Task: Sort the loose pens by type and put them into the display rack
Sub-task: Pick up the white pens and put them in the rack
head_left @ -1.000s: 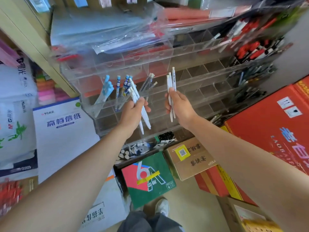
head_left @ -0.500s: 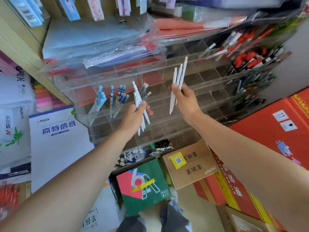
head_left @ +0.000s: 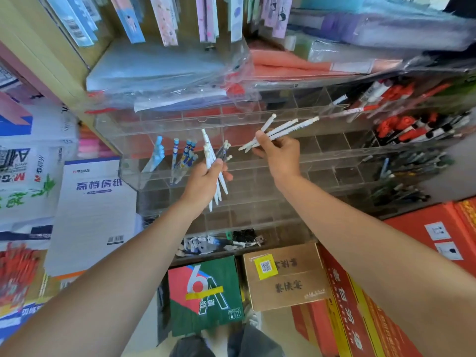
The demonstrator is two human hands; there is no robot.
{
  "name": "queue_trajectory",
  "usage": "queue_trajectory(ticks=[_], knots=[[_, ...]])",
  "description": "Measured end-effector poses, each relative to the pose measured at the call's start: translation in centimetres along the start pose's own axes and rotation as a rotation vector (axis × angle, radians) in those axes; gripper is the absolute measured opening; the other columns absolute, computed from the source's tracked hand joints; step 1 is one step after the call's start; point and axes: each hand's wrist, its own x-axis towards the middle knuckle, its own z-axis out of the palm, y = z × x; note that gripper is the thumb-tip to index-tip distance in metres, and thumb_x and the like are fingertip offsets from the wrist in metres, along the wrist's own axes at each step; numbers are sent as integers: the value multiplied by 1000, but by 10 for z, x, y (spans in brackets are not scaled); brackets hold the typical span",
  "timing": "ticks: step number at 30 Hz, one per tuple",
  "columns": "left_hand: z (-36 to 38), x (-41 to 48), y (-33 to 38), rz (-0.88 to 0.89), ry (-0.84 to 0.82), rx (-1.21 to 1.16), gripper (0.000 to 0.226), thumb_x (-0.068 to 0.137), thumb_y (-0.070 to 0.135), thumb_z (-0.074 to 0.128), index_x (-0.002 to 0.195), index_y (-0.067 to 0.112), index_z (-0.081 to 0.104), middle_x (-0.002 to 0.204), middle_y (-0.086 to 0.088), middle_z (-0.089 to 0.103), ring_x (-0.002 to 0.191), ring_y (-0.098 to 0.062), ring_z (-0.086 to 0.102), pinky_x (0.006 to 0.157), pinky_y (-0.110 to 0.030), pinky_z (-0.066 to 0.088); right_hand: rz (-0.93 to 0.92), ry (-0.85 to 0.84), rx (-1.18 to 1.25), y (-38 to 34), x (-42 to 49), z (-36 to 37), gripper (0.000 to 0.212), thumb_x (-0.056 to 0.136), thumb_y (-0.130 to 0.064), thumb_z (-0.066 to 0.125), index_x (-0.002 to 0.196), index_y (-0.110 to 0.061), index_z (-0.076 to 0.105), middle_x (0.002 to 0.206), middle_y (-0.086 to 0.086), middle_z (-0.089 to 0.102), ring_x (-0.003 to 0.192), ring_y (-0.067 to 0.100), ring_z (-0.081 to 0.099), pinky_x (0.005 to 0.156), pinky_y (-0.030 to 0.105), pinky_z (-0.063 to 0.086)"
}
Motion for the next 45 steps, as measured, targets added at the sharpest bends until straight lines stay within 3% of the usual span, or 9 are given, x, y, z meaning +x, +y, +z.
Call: queue_trajectory(ticks=[3, 7, 17, 23, 25, 28, 34, 40, 45], knots=[[-5, 2, -2, 8, 22, 29, 28, 104, 24, 35, 85, 17, 54, 81, -2, 66, 81, -10, 61, 82, -27, 45, -23, 31, -259, 13, 10, 7, 19, 84, -23, 73, 79, -5, 70, 80, 11, 73, 73, 19, 72, 74, 34, 59], [-7, 3, -4, 11, 17, 38, 27, 104, 23, 35, 94, 8, 56, 81, 0, 66, 77, -6, 61, 78, -21, 45, -42, 44, -485, 20, 15, 10, 24, 84, -30, 73, 74, -8, 70, 67, 3, 66, 61, 15, 62, 64, 31, 51], [-14, 8, -5, -17, -81, -32, 26, 104, 25, 36, 90, 14, 55, 80, -2, 69, 79, -9, 65, 84, -30, 49, 50, 60, -552, 18, 26, 8, 23, 78, -22, 78, 80, -1, 69, 79, 11, 69, 71, 22, 65, 76, 42, 56], [-18, 3, -1, -96, -242, -65, 28, 104, 27, 36, 89, 11, 54, 71, -7, 62, 71, -20, 68, 70, -25, 55, 55, 10, -431, 23, 21, -2, 25, 82, -13, 74, 103, -4, 62, 76, 5, 65, 66, 20, 61, 78, 43, 56], [-18, 2, -1, -114, -280, -87, 28, 103, 28, 36, 91, 9, 52, 66, -5, 53, 64, -22, 64, 65, -24, 56, 69, 50, -396, 21, 18, -4, 36, 82, -16, 74, 111, -8, 55, 82, 5, 64, 73, 21, 63, 78, 38, 56], [-17, 0, -1, -120, -326, -74, 26, 103, 28, 39, 90, 9, 52, 61, -2, 43, 49, -15, 47, 59, -29, 54, -1, 115, -358, 9, 1, -7, 35, 87, -25, 69, 112, -9, 51, 85, -3, 57, 77, 11, 58, 65, 14, 46], [-11, -8, 1, -166, -528, 98, 19, 101, 27, 44, 95, 9, 47, 60, 2, 35, 45, -9, 32, 47, -22, 35, 178, -544, -241, 1, -31, -4, 34, 86, -35, 68, 110, -17, 52, 67, -9, 49, 54, 7, 40, 46, 18, 30], [-3, -11, 8, -238, -565, 323, 20, 97, 21, 53, 97, 8, 38, 67, -3, 39, 49, -10, 29, 43, -20, 26, 235, -506, -122, 10, -32, -8, 23, 82, -3, 71, 82, -15, 51, 59, -1, 50, 44, 7, 39, 38, 18, 27], [-7, -11, 10, -223, -630, 270, 17, 94, 16, 58, 89, 6, 45, 64, -2, 43, 45, -9, 34, 45, -22, 30, 271, -432, -66, 12, -32, -12, 22, 82, 3, 68, 76, -13, 55, 61, 3, 49, 42, 7, 37, 38, 18, 24]])
